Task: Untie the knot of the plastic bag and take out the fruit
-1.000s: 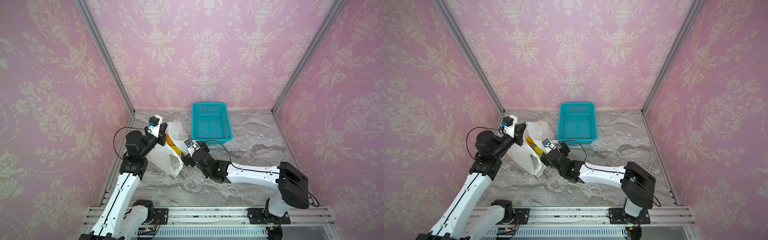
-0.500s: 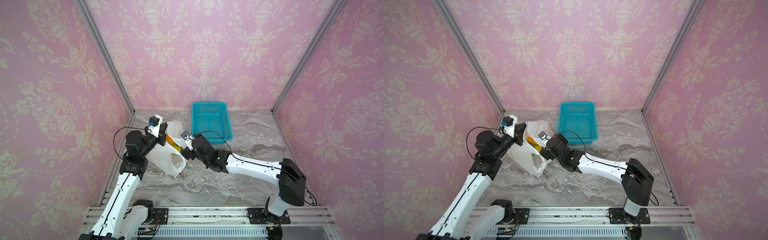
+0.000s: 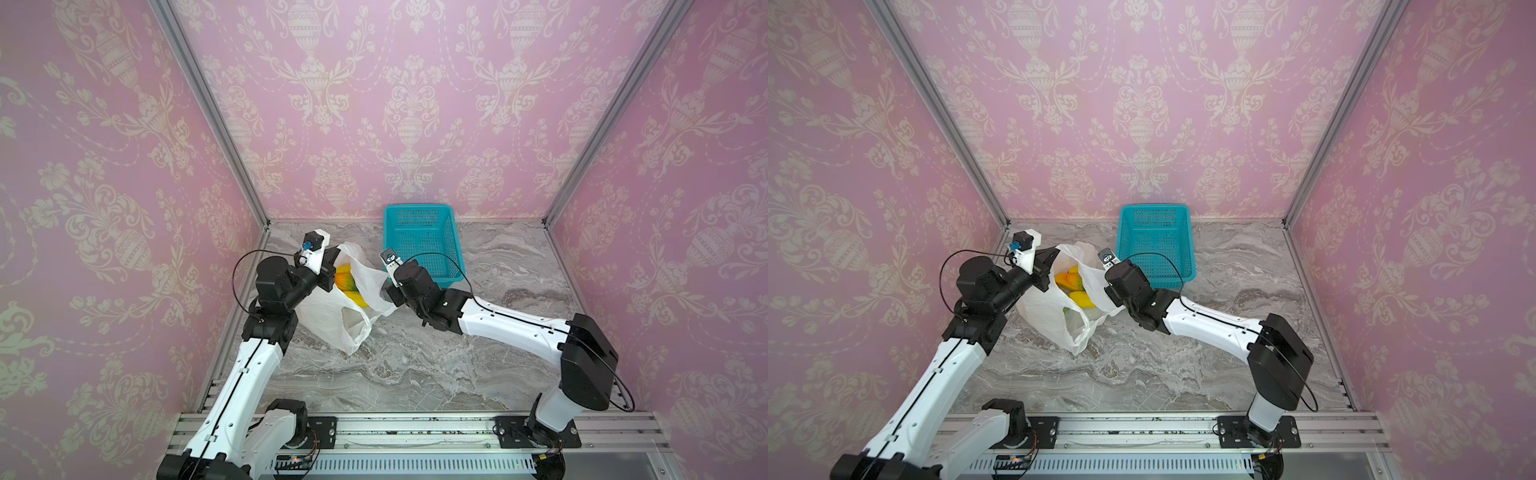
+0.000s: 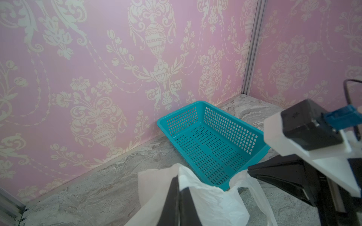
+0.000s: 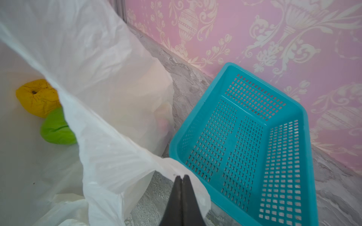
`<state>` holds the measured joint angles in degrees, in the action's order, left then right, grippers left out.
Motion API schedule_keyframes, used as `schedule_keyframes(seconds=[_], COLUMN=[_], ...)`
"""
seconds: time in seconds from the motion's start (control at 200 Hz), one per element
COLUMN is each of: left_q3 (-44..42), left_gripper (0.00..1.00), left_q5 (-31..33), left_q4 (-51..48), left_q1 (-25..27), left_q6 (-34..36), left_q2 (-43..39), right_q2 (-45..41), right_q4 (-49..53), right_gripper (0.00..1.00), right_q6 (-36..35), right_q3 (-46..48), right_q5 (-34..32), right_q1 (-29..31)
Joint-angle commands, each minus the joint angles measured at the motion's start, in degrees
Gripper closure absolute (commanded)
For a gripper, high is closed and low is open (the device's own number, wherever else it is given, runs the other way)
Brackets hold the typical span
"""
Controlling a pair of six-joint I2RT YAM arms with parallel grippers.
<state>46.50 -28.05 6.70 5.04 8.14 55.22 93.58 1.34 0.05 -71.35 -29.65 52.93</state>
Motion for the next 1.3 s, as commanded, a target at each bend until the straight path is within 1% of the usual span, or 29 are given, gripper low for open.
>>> schedule_keyframes(seconds=[0.0, 0.025, 0.05, 0.085, 0.135, 0.16, 0.18, 0.195, 0.22, 0.26, 0.315, 0.405, 0.5, 0.54, 0.56, 0.635, 0.675, 0.721, 0.756, 0.781, 0.811, 0.856, 0.881, 0.911, 0.941, 0.996, 1.096, 1.156, 1.296], left_q3=[2.8, 3.1, 3.3, 3.5, 3.6, 3.5, 3.6, 3.7, 4.1, 5.6, 8.4, 9.7, 7.3, 7.0, 6.9, 5.5, 4.7, 4.5, 4.6, 4.7, 4.5, 3.8, 3.1, 2.4, 1.8, 0.7, -0.9, -0.8, 0.2], left_gripper=[1.0, 1.0, 1.0, 1.0, 1.0, 1.0, 1.0, 1.0, 1.0, 1.0, 1.0, 1.0, 1.0, 1.0, 1.0, 1.0, 1.0, 1.0, 1.0, 1.0, 1.0, 1.0, 1.0, 1.0, 1.0, 1.0, 1.0, 1.0, 1.0], left_q5=[-2.9, -3.1, -3.3, -2.9, -1.9, -1.8, -1.9, -2.1, -2.4, -2.5, -1.2, 2.0, 4.0, 3.5, 3.2, 3.8, 4.3, 4.5, 4.1, 3.7, 2.9, 1.8, 1.5, 1.5, 1.3, 1.7, 0.7, -0.5, -3.4], left_q4=[-4.3, -5.0, -5.6, -6.0, -6.3, -6.5, -6.6, -6.8, -7.6, -10.3, -17.2, -25.8, -26.6, -27.2, -27.5, -27.2, -27.0, -27.6, -28.4, -29.0, -29.8, -30.4, -30.4, -30.4, -30.4, -30.7, -30.7, -31.2, -32.7], left_q1=[0.5, 0.6, 0.8, 0.8, 0.8, 0.8, 0.8, 0.8, 0.9, 1.2, 2.5, 6.0, 8.7, 8.8, 8.8, 8.8, 8.8, 8.8, 8.8, 8.8, 8.7, 8.8, 8.8, 8.8, 8.7, 8.7, 8.7, 8.7, 8.4], left_q6=[2.8, 3.2, 3.4, 3.5, 3.5, 3.5, 3.7, 3.8, 4.1, 4.4, 5.8, 8.9, 9.4, 9.2, 9.2, 8.9, 8.7, 8.6, 8.4, 8.2, 7.8, 7.5, 7.3, 7.1, 6.8, 6.6, 5.6, 5.1, 4.1], left_q2=[0.8, 1.1, 1.2, 1.2, 0.8, 0.5, 0.2, 0.0, -0.1, -0.6, -1.2, -3.7, -8.6, -10.5, -11.3, -14.2, -15.2, -15.6, -15.8, -16.1, -16.6, -18.1, -19.2, -20.4, -21.7, -23.8, -25.9, -24.8, -20.9], right_q2=[-6.3, -7.7, -9.3, -11.4, -14.0, -15.1, -15.7, -16.0, -16.1, -15.6, -14.0, -10.3, -6.9, -5.6, -4.8, -2.1, -0.8, 0.0, 0.0, 0.1, -0.1, -0.6, -1.2, -2.1, -3.3, -5.8, -9.9, -12.0, -16.3], right_q4=[-2.7, -3.9, -5.7, -8.4, -11.7, -13.0, -13.6, -13.6, -13.0, -11.0, -7.9, -2.8, -1.3, -0.8, -0.4, 1.8, 3.4, 4.0, 3.7, 3.3, 2.7, 1.9, 1.5, 1.2, 0.7, 0.0, -0.3, 0.1, -0.4], right_gripper=[1.0, 1.0, 0.92, 0.7, 0.35, 0.19, 0.09, 0.05, 0.0, 0.0, 0.0, 0.0, 0.0, 0.0, 0.0, 0.0, 0.03, 0.1, 0.17, 0.24, 0.36, 0.63, 0.75, 0.85, 0.9, 0.91, 0.9, 0.83, 0.62], right_q6=[3.7, 2.7, 1.0, -0.8, -1.9, -2.1, -2.4, -2.7, -3.4, -5.0, -7.3, -9.5, -11.2, -11.8, -12.0, -12.2, -12.0, -11.7, -11.1, -10.5, -9.8, -8.5, -7.5, -6.5, -5.4, -2.7, 0.9, 1.1, 0.1], right_q3=[3.5, 6.4, 8.2, 10.7, 13.8, 15.2, 15.8, 15.9, 15.6, 14.4, 12.1, 8.0, 5.1, 4.6, 2.1, -1.0, -2.7, -3.6, -3.5, -3.3, -3.0, -2.3, -1.8, -0.9, 0.2, 3.1, 8.7, 10.2, 13.7], right_q5=[-3.3, 1.0, 5.9, 11.7, 16.2, 17.9, 19.1, 20.2, 22.1, 25.0, 27.9, 29.6, 30.6, 31.5, 31.8, 32.9, 34.1, 33.9, 32.1, 30.6, 27.5, 22.3, 19.6, 15.9, 13.2, 9.0, 6.2, 6.1, 6.0], right_q1=[-0.7, -0.8, -0.8, -0.6, -0.4, -0.5, -0.7, -0.7, -1.0, -1.3, -1.2, -1.3, -1.2, -1.2, -1.2, -1.2, -1.2, -1.1, -1.1, -1.0, -1.0, -1.1, -1.2, -1.3, -1.4, -1.4, -1.3, -1.4, -1.3])
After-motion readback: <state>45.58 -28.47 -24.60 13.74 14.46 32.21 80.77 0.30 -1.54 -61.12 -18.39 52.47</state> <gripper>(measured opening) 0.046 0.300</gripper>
